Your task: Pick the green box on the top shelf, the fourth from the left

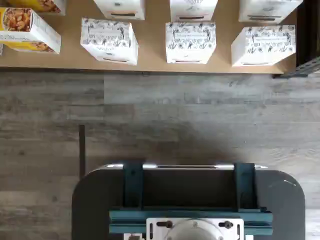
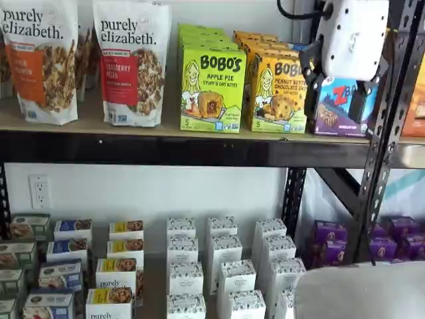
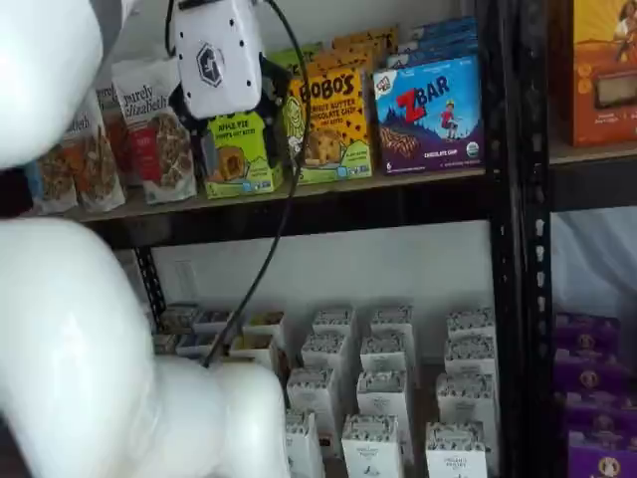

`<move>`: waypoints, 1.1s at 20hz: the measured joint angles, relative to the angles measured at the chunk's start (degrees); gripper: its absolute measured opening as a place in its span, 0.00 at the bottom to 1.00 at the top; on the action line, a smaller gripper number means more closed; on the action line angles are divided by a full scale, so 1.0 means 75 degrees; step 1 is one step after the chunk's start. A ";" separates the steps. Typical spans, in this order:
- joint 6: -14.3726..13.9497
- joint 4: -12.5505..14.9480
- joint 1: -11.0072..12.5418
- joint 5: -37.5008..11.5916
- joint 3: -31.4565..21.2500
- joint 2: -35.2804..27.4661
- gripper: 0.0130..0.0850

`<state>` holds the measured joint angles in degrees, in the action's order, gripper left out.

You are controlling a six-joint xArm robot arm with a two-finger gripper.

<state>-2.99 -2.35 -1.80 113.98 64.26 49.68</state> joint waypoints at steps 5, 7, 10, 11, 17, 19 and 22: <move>0.0503 -0.1006 0.0875 -0.0287 -0.0206 0.0205 1.00; 0.0476 -0.0995 0.0838 -0.0301 -0.0214 0.0209 1.00; 0.0417 -0.0974 0.0761 -0.0362 -0.0243 0.0231 1.00; 0.0384 -0.0947 0.0712 -0.0405 -0.0258 0.0241 1.00; 0.0090 -0.0757 0.0311 -0.0733 -0.0313 0.0226 1.00; -0.0015 -0.0752 0.0197 -0.0833 -0.0311 0.0189 1.00; -0.0291 -0.0723 -0.0119 -0.1032 -0.0276 0.0080 1.00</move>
<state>-5.17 -7.77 -2.69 106.24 62.19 50.28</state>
